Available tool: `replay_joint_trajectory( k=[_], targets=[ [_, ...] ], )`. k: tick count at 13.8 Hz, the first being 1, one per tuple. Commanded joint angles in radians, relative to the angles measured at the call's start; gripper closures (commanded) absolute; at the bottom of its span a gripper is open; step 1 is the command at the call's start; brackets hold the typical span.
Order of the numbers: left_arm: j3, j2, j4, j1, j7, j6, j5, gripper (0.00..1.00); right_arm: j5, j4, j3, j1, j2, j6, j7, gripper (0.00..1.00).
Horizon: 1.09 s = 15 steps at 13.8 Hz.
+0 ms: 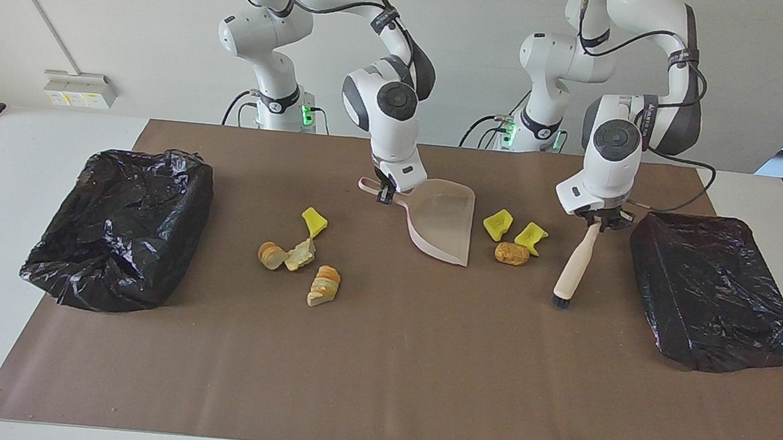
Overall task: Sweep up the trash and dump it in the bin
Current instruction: 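Sweep the yellow and brown pieces into the dustpan with the left gripper's brush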
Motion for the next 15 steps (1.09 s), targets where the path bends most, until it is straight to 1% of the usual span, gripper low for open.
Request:
replay_joint_trajectory(
  k=[1, 3, 5, 7, 8, 11, 14, 15],
  targets=[
    [-0.004, -0.116, -0.131, 0.006, -0.177, 0.024, -0.102, 1.0, -0.019, 0.022, 0.001, 0.003, 0.023, 0.006, 0.032, 1.0],
    [-0.006, -0.118, -0.138, -0.012, -0.254, 0.025, -0.154, 1.0, -0.019, 0.022, 0.001, 0.003, 0.023, 0.006, 0.032, 1.0],
    [-0.006, -0.109, -0.134, -0.052, -0.268, 0.034, -0.249, 1.0, -0.019, 0.022, 0.001, 0.005, 0.021, 0.006, 0.038, 1.0],
    [-0.006, -0.086, -0.134, -0.125, -0.311, 0.059, -0.332, 1.0, -0.019, 0.022, 0.001, 0.007, 0.021, 0.006, 0.042, 1.0],
    [-0.006, -0.084, -0.132, -0.156, -0.336, 0.065, -0.354, 1.0, -0.019, 0.022, 0.001, 0.007, 0.021, 0.006, 0.047, 1.0],
    [-0.006, -0.087, -0.126, -0.282, -0.382, 0.073, -0.49, 1.0, -0.019, 0.022, 0.001, 0.007, 0.021, 0.006, 0.056, 1.0],
    [-0.006, -0.086, -0.102, -0.423, -0.46, 0.088, -0.573, 1.0, -0.019, 0.022, 0.001, 0.007, 0.021, 0.006, 0.061, 1.0],
    [-0.004, -0.081, -0.083, -0.455, -0.466, 0.093, -0.592, 1.0, -0.019, 0.022, 0.001, 0.007, 0.021, 0.006, 0.061, 1.0]
  ],
)
